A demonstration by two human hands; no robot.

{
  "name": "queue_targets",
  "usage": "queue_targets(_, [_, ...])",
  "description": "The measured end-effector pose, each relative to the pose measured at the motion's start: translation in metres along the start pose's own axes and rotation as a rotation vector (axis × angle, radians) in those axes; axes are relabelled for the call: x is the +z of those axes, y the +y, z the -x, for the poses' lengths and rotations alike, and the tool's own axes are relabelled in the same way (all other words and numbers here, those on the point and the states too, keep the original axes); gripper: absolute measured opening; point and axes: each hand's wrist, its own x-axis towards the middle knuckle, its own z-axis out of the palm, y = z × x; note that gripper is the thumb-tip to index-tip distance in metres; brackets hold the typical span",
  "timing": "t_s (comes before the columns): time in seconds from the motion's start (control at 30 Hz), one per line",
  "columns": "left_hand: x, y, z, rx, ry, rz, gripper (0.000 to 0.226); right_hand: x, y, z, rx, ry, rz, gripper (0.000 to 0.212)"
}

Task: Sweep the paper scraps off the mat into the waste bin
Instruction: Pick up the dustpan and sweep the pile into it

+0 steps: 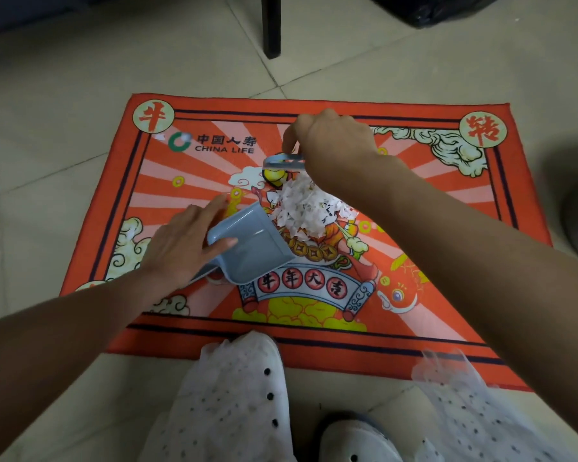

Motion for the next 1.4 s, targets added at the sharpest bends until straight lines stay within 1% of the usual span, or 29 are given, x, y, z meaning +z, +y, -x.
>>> queue_targets(0.07, [0.003, 0.002, 0.002, 0.035, -0.028, -0.056, 0.079, 0.000, -0.003, 0.003, -0.017, -0.026, -0.001, 0.053])
queue_targets(0.13, [0.006, 0.007, 0.003, 0.028, -0.036, -0.078, 0.082, 0.000, -0.009, 0.008, -0.056, -0.042, 0.006, 0.057])
queue_targets(0.27, [0.010, 0.015, 0.007, -0.008, -0.037, -0.118, 0.085, 0.007, -0.020, 0.024, -0.150, -0.040, 0.027, 0.069])
queue_targets(0.4, [0.007, 0.022, 0.017, -0.086, -0.085, -0.120, 0.083, 0.015, -0.028, 0.033, -0.220, -0.061, 0.049, 0.072])
queue_targets(0.5, [0.004, 0.022, 0.022, -0.118, -0.116, -0.123, 0.084, 0.012, -0.027, 0.036, -0.235, -0.102, 0.055, 0.076])
queue_targets(0.6, [0.004, 0.020, 0.023, -0.123, -0.125, -0.097, 0.084, 0.006, -0.026, 0.036, -0.210, -0.091, 0.039, 0.078])
queue_targets(0.77, [0.002, 0.017, 0.025, -0.151, -0.126, -0.083, 0.082, 0.011, -0.033, 0.030, -0.182, -0.076, 0.031, 0.088])
queue_targets(0.83, [0.001, 0.018, 0.027, -0.200, -0.131, -0.072, 0.081, 0.013, -0.032, 0.027, -0.173, -0.059, 0.043, 0.085])
queue_targets(0.93, [0.000, 0.017, 0.030, -0.250, -0.120, -0.018, 0.067, 0.013, -0.029, 0.022, -0.134, -0.013, 0.022, 0.071])
queue_targets(1.0, [0.000, 0.019, 0.031, -0.240, -0.102, -0.021, 0.062, 0.013, -0.025, 0.017, -0.128, 0.008, 0.012, 0.060])
queue_targets(1.07, [0.002, 0.022, 0.030, -0.221, -0.069, -0.075, 0.062, 0.012, -0.018, 0.011, -0.138, 0.013, -0.029, 0.047])
queue_targets(1.2, [0.000, 0.028, 0.030, -0.166, -0.030, -0.134, 0.060, 0.012, -0.002, -0.003, -0.146, 0.025, -0.116, 0.036])
queue_targets(1.27, [-0.003, 0.030, 0.030, -0.139, -0.019, -0.142, 0.059, 0.010, 0.013, -0.011, -0.105, 0.071, -0.140, 0.018])
queue_targets(1.3, [-0.004, 0.031, 0.029, -0.131, -0.015, -0.152, 0.059, 0.008, 0.021, -0.014, -0.079, 0.105, -0.140, 0.025])
queue_targets(1.33, [-0.004, 0.032, 0.029, -0.125, -0.013, -0.163, 0.058, 0.006, 0.029, -0.017, -0.045, 0.117, -0.120, 0.038])
queue_targets(1.37, [-0.005, 0.032, 0.028, -0.118, -0.011, -0.171, 0.058, 0.004, 0.037, -0.018, -0.006, 0.122, -0.088, 0.045])
queue_targets(1.4, [-0.006, 0.034, 0.028, -0.116, -0.015, -0.172, 0.058, 0.002, 0.045, -0.019, 0.023, 0.135, -0.048, 0.047])
